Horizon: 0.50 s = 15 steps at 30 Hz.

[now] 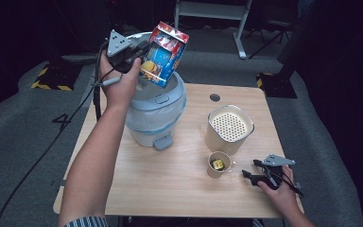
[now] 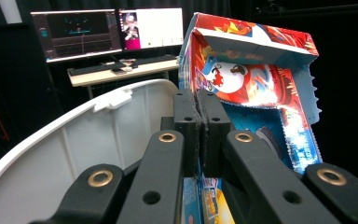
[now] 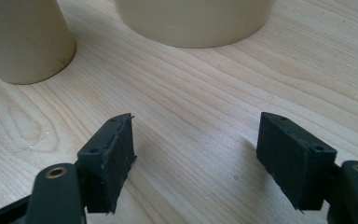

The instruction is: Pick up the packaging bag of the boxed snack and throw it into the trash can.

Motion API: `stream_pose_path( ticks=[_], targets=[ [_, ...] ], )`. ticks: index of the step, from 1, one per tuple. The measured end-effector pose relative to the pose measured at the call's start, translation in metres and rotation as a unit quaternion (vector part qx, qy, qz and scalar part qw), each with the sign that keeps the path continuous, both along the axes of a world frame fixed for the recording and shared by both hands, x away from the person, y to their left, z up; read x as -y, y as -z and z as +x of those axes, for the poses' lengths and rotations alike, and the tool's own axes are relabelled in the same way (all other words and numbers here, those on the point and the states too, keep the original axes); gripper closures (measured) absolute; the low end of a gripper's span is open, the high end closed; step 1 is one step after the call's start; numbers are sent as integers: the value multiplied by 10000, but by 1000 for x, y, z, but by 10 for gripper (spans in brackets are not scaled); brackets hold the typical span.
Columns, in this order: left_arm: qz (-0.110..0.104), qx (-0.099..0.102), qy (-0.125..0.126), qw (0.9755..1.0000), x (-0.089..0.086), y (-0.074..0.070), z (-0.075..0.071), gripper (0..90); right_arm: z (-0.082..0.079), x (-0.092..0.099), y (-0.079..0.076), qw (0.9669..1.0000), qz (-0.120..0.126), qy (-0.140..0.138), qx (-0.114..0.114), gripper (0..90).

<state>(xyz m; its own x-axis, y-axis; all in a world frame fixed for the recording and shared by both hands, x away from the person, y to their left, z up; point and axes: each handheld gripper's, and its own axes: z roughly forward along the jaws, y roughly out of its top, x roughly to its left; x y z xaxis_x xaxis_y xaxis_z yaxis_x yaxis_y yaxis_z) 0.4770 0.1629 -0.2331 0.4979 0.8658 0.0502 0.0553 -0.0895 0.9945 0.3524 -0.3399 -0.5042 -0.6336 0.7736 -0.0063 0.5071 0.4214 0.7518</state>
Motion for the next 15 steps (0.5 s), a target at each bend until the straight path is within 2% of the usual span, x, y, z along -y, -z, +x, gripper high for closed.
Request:
stream_pose_path(
  ticks=[2,7,15],
  targets=[
    [-38,-18,-13,10000,1,2,1,876,0,0,0,10000,1,0,1,280],
    [79,-94,-93,9999,2,5,6,873,0,0,0,10000,1,0,0,279],
    [117,-139,-126,9998,7,7,12,852,0,0,0,10000,0,-5,1,279]
  ],
)
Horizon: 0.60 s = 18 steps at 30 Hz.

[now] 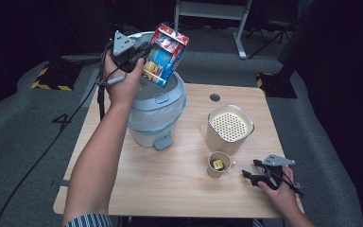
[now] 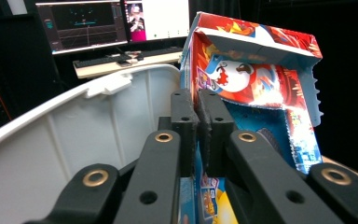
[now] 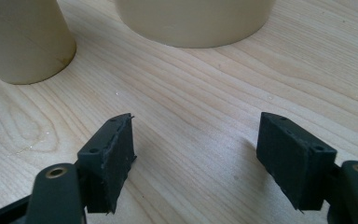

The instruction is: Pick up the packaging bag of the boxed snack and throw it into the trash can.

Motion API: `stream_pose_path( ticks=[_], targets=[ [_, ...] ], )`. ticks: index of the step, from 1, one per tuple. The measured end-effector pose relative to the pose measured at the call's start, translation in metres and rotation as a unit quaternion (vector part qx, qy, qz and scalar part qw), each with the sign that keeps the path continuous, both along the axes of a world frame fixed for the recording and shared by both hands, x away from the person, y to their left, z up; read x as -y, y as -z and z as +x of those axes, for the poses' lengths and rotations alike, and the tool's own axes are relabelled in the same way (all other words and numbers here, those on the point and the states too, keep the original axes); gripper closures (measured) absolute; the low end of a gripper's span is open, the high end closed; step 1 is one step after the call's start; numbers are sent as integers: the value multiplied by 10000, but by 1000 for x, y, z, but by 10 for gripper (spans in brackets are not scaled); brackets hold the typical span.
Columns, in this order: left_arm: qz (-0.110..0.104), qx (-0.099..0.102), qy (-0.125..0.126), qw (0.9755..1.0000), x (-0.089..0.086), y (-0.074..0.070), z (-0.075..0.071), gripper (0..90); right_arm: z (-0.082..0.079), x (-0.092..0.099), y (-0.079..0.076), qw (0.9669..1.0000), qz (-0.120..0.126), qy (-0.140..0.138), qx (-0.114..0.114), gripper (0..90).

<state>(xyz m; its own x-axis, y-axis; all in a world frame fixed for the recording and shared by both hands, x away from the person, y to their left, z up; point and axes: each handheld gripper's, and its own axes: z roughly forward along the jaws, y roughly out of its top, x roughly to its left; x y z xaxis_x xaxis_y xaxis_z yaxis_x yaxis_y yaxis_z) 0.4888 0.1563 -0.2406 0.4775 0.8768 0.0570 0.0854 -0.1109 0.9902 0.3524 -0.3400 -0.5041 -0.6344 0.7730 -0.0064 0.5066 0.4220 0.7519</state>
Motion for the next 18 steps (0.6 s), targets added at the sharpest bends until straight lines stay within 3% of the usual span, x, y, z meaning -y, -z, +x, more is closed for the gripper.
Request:
stream_pose_path(
  ticks=[2,4,5,7,18],
  targets=[
    [-73,-87,85,9999,2,2,2,779,0,0,0,10000,1,5,-1,279],
    [-199,-40,140,9997,3,3,1,600,0,0,0,10000,-1,0,2,279],
    [-279,-36,183,9994,4,3,-1,570,0,0,0,10000,-5,-1,1,280],
    [-378,-31,286,9989,3,2,-5,541,0,0,0,10000,-3,0,0,280],
    [-44,-116,574,9983,-1,0,-45,495,0,0,0,10000,-3,0,-2,279]
  ],
)
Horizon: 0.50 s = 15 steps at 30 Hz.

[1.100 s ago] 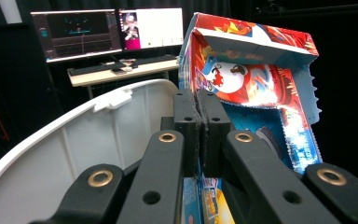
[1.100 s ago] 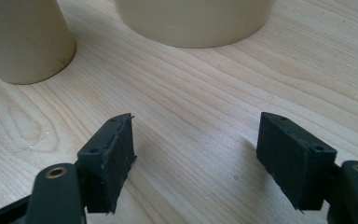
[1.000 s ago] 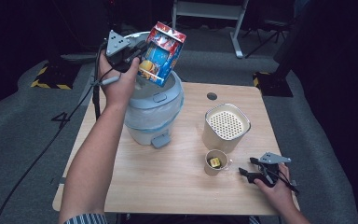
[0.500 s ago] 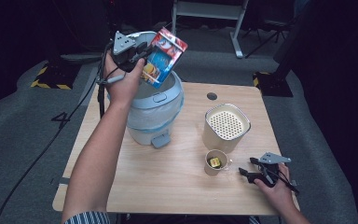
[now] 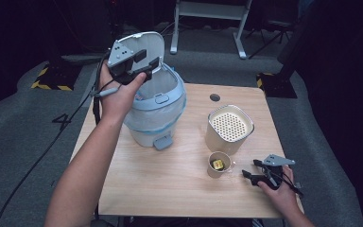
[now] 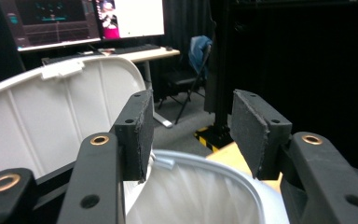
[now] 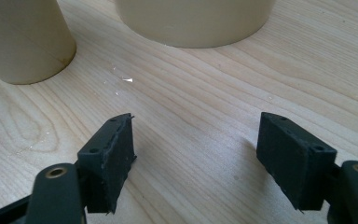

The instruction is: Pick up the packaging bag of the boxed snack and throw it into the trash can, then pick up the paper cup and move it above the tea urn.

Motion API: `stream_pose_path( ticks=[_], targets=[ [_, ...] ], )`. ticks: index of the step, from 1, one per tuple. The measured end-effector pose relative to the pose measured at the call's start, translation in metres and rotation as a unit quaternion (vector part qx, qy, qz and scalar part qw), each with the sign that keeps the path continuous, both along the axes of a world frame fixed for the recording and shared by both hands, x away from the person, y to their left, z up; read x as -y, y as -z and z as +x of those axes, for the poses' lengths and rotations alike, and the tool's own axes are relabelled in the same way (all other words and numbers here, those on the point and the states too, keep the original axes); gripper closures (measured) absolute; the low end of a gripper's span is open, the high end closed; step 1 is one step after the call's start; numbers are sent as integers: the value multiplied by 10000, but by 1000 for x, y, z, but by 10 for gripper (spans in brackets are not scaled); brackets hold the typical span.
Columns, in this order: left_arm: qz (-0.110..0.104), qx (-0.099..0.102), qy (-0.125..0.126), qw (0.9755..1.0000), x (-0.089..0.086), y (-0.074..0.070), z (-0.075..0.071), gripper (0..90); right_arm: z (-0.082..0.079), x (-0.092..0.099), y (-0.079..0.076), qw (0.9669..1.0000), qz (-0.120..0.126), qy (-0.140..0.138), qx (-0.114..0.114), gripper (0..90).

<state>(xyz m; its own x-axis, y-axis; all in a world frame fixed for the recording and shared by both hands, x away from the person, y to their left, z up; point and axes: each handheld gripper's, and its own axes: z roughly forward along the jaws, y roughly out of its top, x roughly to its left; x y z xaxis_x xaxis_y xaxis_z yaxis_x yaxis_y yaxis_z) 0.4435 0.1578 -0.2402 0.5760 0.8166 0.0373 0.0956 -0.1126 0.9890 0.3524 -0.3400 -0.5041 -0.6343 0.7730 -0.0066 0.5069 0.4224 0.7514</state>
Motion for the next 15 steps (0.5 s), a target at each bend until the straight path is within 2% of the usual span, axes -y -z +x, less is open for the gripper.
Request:
stream_pose_path(
  ticks=[3,8,15],
  targets=[
    [96,-55,170,9998,-2,3,-15,487,0,0,0,10000,4,2,-1,279],
    [395,-136,511,9978,-5,11,-48,475,1,0,0,10000,2,-24,-19,273],
    [514,-222,906,9943,-10,29,-81,448,0,-1,-1,9998,-48,-191,-11,250]
  ],
)
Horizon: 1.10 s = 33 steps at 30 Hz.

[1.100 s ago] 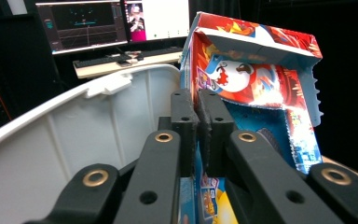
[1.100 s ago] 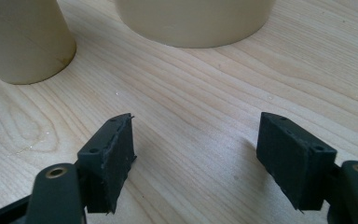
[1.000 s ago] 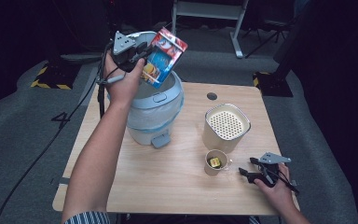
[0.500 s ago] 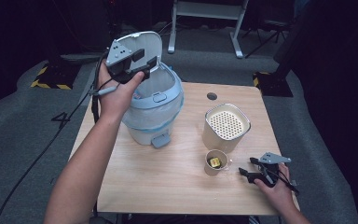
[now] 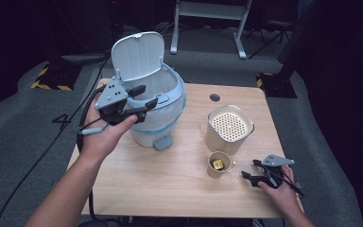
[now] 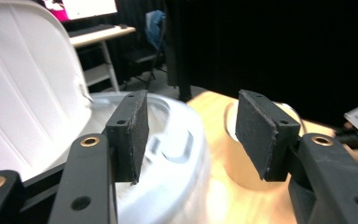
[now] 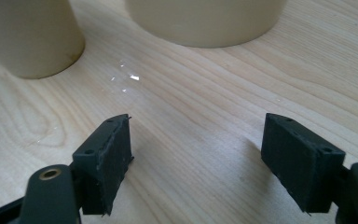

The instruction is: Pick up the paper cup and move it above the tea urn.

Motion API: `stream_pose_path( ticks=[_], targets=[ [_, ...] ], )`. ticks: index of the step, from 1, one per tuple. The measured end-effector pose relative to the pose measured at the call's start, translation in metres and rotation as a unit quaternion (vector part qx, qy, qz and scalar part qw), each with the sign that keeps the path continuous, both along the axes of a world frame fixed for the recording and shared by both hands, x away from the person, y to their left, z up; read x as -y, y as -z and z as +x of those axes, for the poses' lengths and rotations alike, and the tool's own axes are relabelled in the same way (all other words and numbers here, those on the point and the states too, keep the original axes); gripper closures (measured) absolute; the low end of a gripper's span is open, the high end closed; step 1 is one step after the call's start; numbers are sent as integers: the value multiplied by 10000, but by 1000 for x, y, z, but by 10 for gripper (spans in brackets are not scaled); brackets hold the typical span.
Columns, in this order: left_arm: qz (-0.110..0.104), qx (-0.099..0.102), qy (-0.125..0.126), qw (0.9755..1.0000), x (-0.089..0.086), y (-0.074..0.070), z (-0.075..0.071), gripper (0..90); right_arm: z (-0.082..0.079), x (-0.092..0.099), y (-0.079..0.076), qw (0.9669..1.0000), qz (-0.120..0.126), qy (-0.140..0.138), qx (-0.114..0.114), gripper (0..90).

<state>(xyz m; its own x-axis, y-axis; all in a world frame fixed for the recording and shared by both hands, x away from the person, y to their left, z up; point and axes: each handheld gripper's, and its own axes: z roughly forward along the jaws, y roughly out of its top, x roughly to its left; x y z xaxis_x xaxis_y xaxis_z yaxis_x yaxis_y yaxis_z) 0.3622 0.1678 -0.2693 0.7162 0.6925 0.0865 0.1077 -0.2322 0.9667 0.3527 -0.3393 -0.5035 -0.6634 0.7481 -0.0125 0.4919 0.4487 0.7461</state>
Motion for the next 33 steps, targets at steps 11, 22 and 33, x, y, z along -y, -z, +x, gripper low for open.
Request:
stream_pose_path(
  ticks=[11,22,33],
  targets=[
    [288,-449,296,9981,-7,53,-20,443,-7,0,-18,9989,12,-466,-70,258],
    [409,-927,398,9941,-9,105,-26,443,-17,-7,-31,9970,176,-748,-7,291],
    [489,-1226,312,9908,-10,147,-33,444,-23,-16,-34,9954,235,-929,-33,301]
  ],
)
